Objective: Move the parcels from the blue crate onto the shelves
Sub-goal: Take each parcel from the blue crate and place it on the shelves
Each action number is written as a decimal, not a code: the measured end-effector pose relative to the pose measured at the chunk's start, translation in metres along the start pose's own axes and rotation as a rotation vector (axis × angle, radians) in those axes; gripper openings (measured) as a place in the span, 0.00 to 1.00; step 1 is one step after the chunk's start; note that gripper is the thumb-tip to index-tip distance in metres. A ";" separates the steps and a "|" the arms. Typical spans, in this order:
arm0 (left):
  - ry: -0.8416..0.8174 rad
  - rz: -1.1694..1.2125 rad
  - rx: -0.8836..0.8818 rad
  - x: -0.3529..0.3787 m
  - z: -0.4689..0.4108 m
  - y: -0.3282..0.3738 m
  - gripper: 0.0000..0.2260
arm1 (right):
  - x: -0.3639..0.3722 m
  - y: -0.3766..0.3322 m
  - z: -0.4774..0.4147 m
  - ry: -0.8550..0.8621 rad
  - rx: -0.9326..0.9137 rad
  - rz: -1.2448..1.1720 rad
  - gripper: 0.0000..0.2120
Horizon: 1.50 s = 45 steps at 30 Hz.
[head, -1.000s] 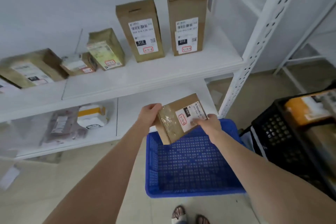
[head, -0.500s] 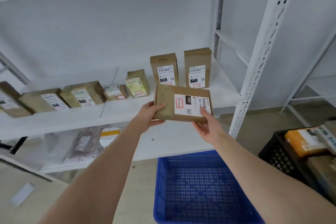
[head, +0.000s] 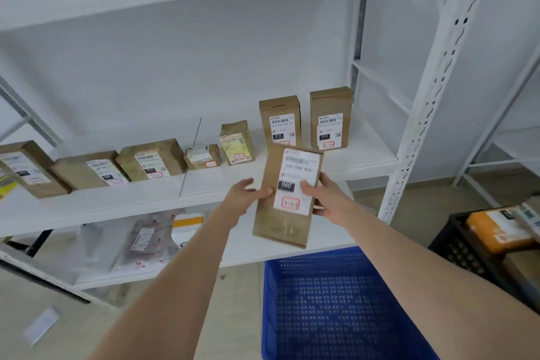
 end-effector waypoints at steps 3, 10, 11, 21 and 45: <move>-0.079 -0.030 -0.020 0.006 0.005 -0.010 0.27 | 0.015 0.010 0.001 -0.049 0.018 0.083 0.20; -0.102 -0.044 0.009 -0.006 0.005 -0.013 0.18 | 0.027 0.014 -0.004 -0.041 0.013 0.110 0.22; -0.104 -0.041 0.005 -0.008 0.005 -0.014 0.18 | 0.028 0.013 -0.004 -0.031 0.014 0.114 0.22; -0.125 -0.066 0.002 -0.020 0.006 -0.009 0.19 | 0.037 0.008 -0.008 0.022 0.019 0.101 0.21; -0.112 -0.036 -0.061 -0.026 -0.016 0.011 0.17 | 0.040 -0.019 -0.011 0.192 -0.008 0.102 0.14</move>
Point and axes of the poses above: each hand's wrist, its own z-axis away from the middle knuckle, its own x-axis out of the palm, y = z × x, the point moved 8 cm from there along -z, towards the middle knuckle, and after that the axes turned 9 degrees about z, right-handed, at the moved point
